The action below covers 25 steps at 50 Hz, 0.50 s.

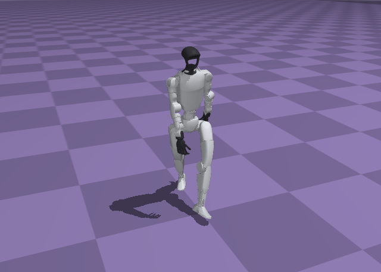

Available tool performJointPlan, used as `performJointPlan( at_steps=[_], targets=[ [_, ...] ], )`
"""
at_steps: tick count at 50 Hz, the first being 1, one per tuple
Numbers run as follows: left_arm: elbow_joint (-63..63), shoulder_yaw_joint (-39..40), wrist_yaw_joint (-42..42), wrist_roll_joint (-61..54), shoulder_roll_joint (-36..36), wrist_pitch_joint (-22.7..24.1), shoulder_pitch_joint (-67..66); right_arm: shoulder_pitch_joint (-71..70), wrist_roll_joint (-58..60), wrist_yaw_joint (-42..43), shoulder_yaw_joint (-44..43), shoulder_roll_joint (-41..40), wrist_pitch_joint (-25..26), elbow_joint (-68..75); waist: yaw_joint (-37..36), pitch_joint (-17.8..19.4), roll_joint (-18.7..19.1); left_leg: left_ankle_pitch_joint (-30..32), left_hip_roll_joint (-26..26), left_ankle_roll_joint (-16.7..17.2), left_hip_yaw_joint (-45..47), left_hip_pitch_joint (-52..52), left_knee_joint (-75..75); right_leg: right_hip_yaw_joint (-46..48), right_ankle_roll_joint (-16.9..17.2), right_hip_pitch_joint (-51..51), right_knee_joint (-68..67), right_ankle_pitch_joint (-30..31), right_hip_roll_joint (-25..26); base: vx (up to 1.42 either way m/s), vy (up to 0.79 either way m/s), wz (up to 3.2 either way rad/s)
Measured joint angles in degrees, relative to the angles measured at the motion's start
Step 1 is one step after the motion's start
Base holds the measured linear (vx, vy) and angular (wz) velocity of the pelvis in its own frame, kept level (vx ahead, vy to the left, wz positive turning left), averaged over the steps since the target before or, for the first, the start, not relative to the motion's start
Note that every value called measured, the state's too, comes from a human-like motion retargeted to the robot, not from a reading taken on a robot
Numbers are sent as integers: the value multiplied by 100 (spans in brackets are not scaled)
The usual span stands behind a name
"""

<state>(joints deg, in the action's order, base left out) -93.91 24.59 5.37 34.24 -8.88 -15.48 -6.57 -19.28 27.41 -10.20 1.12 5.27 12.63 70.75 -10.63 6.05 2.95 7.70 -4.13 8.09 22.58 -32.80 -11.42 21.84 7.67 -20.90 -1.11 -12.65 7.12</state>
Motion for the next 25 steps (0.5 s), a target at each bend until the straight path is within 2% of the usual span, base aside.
performJointPlan(
  at_steps=[2, 3, 5, 6, 7, 8, 10, 12, 13, 15, 18, 20, 22, 23, 25],
  targets=[
    [-350, 54, -282, -127, -125, -206, 329, 306, -71, -76, 131, -60, -119, -28, -1, -244, -309, -195, -193, -1211, 415, -85, -580, 41, 286, 22, -220, 728, -256, 151, 0, 34],
    [-350, 64, -299, -208, -113, -364, 444, 480, -73, -95, 179, -74, -155, 26, -87, -334, -475, -397, -296, -1581, 477, -21, -764, 34, 391, 20, -406, 1239, -379, 138, -11, 7],
    [-350, -56, -156, -330, -67, -258, 806, 820, 114, 30, 68, -108, -130, 241, -297, -449, -637, -621, -561, -1832, -533, 1, -1221, -110, 425, 90, -942, 2655, -405, 145, -9, -10],
    [-283, -142, -65, -367, -28, -90, 1018, 959, 210, 181, 64, -127, -72, 389, -281, -430, -646, -863, -403, -2118, -422, 150, -1556, -112, 515, 203, -1495, 3222, -455, 179, -10, -2],
    [-190, -224, 27, -397, -14, 42, 1238, 1080, 276, 323, 97, -148, -25, 540, -214, -379, -609, -1159, -129, -2309, -346, 334, -1940, -9, 447, 321, -2122, 3636, -449, 163, -29, 12],
    [-42, -298, 119, -412, -50, 101, 1471, 1167, 284, 447, 203, -174, 0, 696, -45, -267, -477, -1562, 377, -2309, -338, 590, -2424, 304, 61, 449, -2898, 3742, -336, 126, -43, 25],
    [360, -500, 242, -415, -123, 122, 1926, 1334, 302, 533, 362, -132, -18, 1002, 325, -32, -120, -2162, 1039, -2309, -712, 942, -3195, 539, -470, 1048, -4637, 2812, -218, 120, -42, 35],
    [969, -629, 282, -306, -188, 193, 2454, 1397, 650, 7, 345, 92, -108, 1208, 643, 204, -195, -2403, 1265, -2309, -661, 1217, -3473, 446, -844, 2392, -6247, 1505, -474, 137, -37, 38],
    [1328, -708, 343, -218, -212, 240, 2722, 1432, 1012, -528, 281, 242, -136, 1271, 822, 275, -325, -2442, 1246, -2309, -614, 1310, -3530, 376, -1092, 3101, -6720, 838, -536, 122, -42, 76],
    [2106, -952, 741, -129, -297, 441, 3176, 1604, 1834, -1643, 91, 586, -35, 1347, 1285, 287, -630, -2395, 829, -2309, -772, 1440, -3439, 250, -1352, 4502, -7047, -196, -689, 137, -47, 129],
    [3234, -1265, 1191, -598, -731, 849, 3710, 1872, 2440, -2304, -192, 986, 624, 1357, 2367, 322, -1017, -2117, 15, -2309, -1296, 1917, -2783, 317, -1718, 6122, -6393, -1295, -1331, 130, -52, 204],
    [3973, -1471, 1135, -896, -930, 951, 3830, 2129, 2398, -2259, -549, 1143, 848, 1383, 2899, 237, -1093, -1587, -467, -2309, -1793, 2444, -2003, 452, -2141, 6833, -5481, -1874, -1727, 115, -30, 192],
    [4608, -1701, 974, -1063, -1042, 1005, 3640, 2421, 1996, -2062, -974, 1166, 741, 1452, 3081, 136, -935, -501, -589, -2309, -2045, 3135, -1220, 415, -2223, 7031, -4294, -1907, -1670, 143, -3, 90],
    [4930, -1849, 886, -1155, -1031, 990, 3382, 2534, 1653, -1948, -1135, 1160, 612, 1552, 3067, 84, -867, 298, -559, -2309, -1909, 3536, -868, 213, -2184, 6946, -3777, -1677, -1513, 182, -16, 17],
    [5301, -2034, 639, -1259, -1005, 1058, 2835, 2526, 975, -1877, -1293, 1138, 456, 1729, 3014, 96, -637, 2069, -165, -2309, -1455, 4058, -695, 380, -2254, 6392, -3061, -756, -1362, 216, -49, -35]
  ],
)
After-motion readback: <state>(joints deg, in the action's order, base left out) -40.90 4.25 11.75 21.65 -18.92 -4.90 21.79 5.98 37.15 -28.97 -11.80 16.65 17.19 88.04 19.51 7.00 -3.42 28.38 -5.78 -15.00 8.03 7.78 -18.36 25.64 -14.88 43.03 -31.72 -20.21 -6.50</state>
